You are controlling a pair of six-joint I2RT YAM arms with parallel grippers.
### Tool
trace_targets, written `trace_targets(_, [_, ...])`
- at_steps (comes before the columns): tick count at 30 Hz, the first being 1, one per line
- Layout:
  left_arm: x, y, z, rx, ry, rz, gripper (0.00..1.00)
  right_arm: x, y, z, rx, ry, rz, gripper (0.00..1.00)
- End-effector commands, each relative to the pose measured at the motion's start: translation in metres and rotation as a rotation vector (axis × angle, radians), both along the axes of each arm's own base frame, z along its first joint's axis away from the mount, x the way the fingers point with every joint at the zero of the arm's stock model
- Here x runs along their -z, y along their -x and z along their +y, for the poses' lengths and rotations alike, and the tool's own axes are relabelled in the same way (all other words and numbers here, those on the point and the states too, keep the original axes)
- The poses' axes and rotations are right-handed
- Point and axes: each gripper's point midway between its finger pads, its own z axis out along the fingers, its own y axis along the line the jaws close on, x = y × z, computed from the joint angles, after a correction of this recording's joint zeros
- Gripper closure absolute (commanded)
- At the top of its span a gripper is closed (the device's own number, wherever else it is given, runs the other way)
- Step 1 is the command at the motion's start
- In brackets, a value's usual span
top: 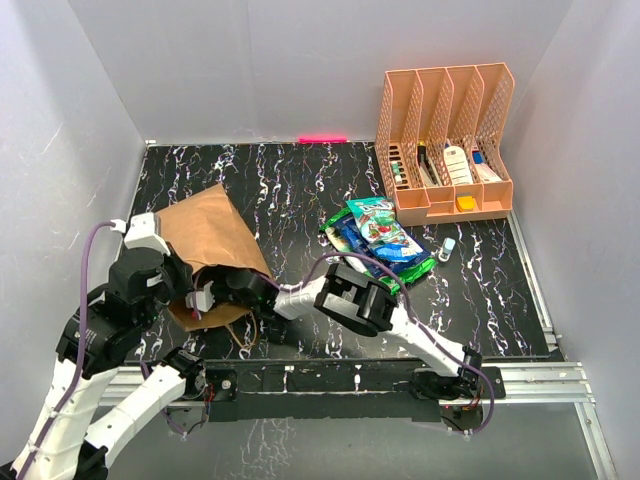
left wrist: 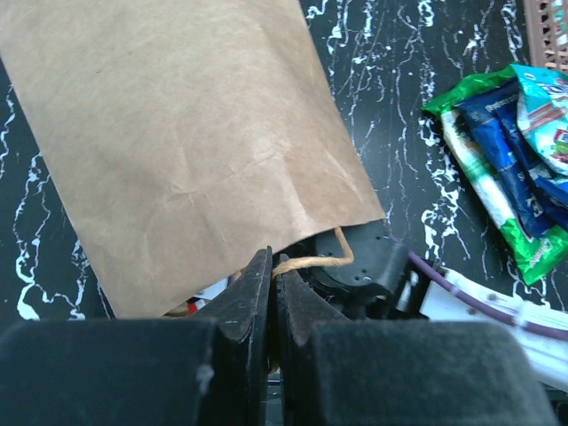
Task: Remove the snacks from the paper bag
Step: Take out the snack from the paper bag.
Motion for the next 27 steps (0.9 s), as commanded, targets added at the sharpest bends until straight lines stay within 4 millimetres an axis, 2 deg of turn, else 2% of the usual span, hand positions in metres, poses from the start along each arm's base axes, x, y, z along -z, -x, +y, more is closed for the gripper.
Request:
trace_targets(1, [0.009,0.003,0.015,-0.090,-0.013,0.007,1.00,-0.088,0.009,-0.006,0.017,-0.208,0.074,0.93])
trace_targets(6, [0.010,0.003,0.021,-0.143,0.005,-0.012,1.00,-0.098,0.033,-0.021,-0.021,-0.252,0.212,0.93])
trace_targets(14, [0.011,0.004,0.016,-0.121,0.041,-0.026,1.00,-0.076,0.084,-0.041,-0.107,-0.177,0.234,0.93])
trace_targets(19, [0.007,0.006,0.012,-0.091,0.056,-0.047,1.00,-0.061,0.093,-0.046,-0.138,-0.160,0.210,0.91])
trace_targets(20, [0.007,0.006,0.011,-0.085,0.059,-0.050,1.00,-0.059,0.092,-0.045,-0.138,-0.160,0.200,0.87])
trace_targets(22, [0.005,0.008,0.011,-0.076,0.065,-0.054,1.00,-0.057,0.090,-0.045,-0.132,-0.166,0.170,0.71])
trace_targets(27, [-0.001,0.009,0.009,-0.063,0.077,-0.067,1.00,-0.046,0.083,-0.040,-0.124,-0.128,0.085,0.51])
